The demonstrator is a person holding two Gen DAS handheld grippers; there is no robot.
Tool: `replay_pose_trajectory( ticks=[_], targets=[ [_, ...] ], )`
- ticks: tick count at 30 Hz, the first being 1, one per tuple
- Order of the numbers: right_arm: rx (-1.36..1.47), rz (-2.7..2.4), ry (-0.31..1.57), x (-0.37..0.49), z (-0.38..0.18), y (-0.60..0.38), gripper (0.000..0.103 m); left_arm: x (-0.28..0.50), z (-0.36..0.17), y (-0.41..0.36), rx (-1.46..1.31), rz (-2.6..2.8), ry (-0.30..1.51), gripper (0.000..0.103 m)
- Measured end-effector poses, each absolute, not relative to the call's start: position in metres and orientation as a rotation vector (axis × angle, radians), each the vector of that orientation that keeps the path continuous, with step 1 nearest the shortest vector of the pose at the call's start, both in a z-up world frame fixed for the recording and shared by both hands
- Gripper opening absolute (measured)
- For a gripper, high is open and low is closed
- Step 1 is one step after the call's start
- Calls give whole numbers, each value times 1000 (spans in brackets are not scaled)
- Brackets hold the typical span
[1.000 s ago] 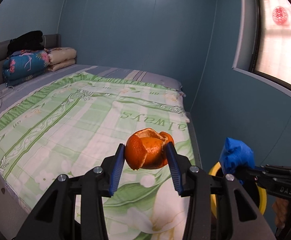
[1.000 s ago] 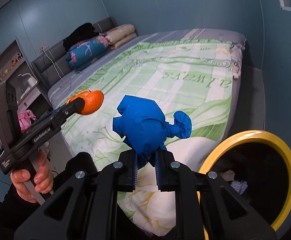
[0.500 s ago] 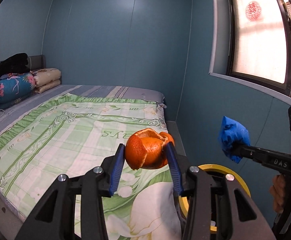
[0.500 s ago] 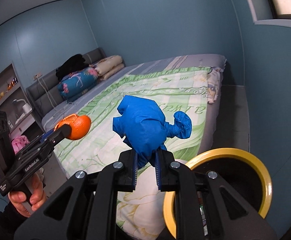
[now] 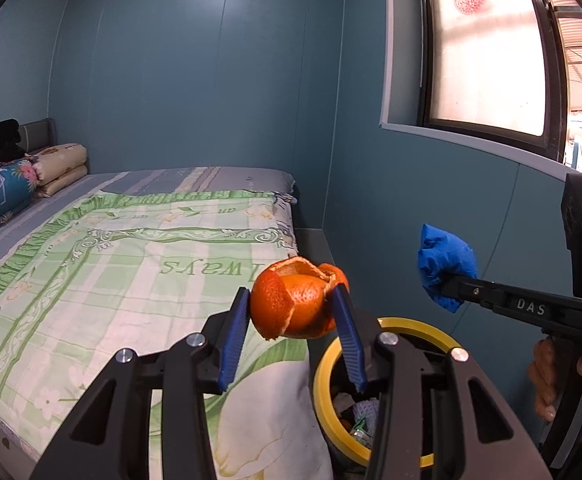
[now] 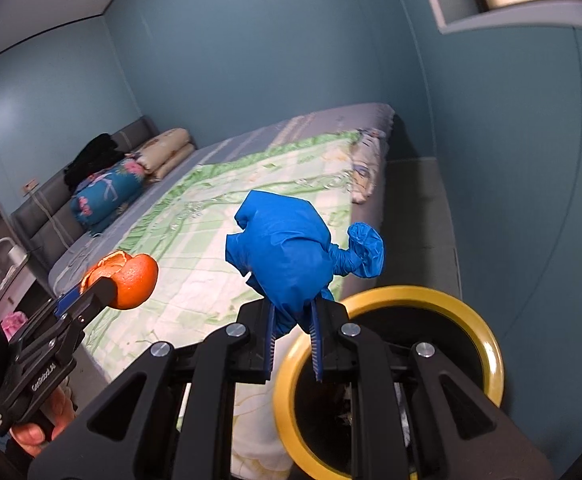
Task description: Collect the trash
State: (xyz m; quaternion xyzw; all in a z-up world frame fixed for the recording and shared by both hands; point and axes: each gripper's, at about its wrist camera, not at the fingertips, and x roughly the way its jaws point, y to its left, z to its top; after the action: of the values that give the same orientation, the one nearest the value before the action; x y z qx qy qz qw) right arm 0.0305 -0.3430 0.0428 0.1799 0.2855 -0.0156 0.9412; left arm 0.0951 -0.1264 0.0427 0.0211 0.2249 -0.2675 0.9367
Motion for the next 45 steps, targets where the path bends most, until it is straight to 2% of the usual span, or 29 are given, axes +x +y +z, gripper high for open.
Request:
replay_pose_trajectory(
  ticks=[10,21,26,29,31,33,45],
  targets=[
    [422,-99,652,45,14,-379,15,114,16,-168,67,-594,541,40],
    [537,-140,769,63,-40,-412,17,142,-52,-214,69,-692,736,41],
    [566,-142,784,65,-54,-419,18,148,-64,-216,30,-709,792,42],
    [574,-150,774,63,-56,-420,24,148,-64,-212,-7,-720,810,44],
    [586,-156,770,65,-58,-421,36,149,-63,-208,-20,-717,809,52],
    [594,-164,764,64,-57,-419,42,149,-61,-203,-31,-704,801,55],
    [510,-137,720,63,-42,-394,43,152,-36,-115,-93,-527,711,55]
  ],
)
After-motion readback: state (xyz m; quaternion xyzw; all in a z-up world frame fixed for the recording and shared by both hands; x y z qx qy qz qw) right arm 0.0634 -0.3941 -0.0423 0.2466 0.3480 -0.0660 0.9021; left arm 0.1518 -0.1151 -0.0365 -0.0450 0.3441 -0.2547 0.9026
